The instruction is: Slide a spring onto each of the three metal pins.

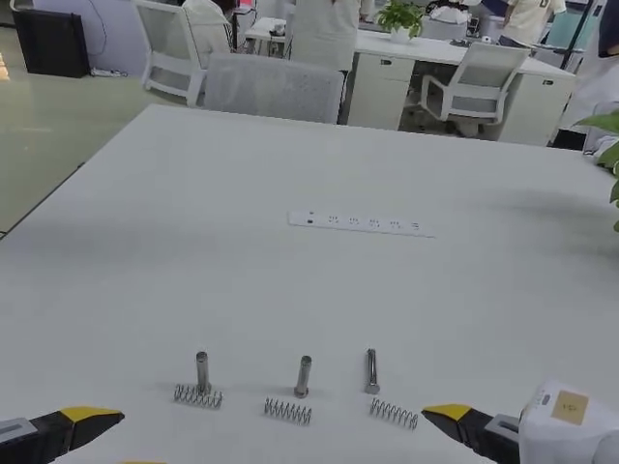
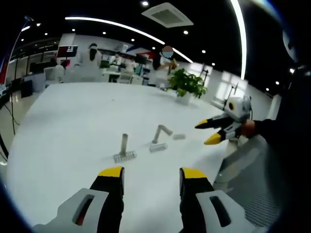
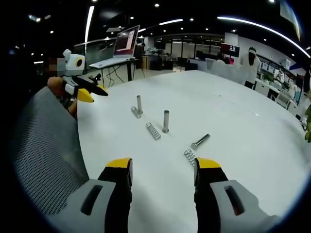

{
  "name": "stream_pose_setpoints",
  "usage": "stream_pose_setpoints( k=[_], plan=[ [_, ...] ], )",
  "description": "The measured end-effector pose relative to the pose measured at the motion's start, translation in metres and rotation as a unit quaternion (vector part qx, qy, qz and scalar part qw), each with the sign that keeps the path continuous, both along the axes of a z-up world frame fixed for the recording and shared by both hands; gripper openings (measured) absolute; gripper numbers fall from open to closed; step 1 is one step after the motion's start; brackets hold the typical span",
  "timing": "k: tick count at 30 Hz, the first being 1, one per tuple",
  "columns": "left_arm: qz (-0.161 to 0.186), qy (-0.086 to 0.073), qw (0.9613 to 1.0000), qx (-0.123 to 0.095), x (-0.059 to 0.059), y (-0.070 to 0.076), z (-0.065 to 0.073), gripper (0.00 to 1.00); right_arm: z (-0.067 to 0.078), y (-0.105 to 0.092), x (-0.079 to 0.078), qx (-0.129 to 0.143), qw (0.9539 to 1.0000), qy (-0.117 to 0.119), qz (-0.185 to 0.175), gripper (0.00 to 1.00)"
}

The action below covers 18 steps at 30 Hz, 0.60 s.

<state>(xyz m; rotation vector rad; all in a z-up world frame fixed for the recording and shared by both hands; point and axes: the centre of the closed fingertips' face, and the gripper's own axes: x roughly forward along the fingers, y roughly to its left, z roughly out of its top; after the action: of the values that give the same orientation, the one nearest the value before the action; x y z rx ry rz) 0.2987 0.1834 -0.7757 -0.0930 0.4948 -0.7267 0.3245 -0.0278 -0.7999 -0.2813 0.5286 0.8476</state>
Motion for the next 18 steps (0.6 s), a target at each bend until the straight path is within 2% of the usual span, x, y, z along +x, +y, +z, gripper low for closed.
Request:
stream_pose_setpoints(
  k=[18],
  plan=[
    [-0.006, 0.012, 0.9999, 0.003, -0.0009, -0.0011, -0.0064, 0.39, -0.005, 0.0022, -0.0012, 0.002, 0.9999, 0.01, 0.006, 0.49]
  ],
)
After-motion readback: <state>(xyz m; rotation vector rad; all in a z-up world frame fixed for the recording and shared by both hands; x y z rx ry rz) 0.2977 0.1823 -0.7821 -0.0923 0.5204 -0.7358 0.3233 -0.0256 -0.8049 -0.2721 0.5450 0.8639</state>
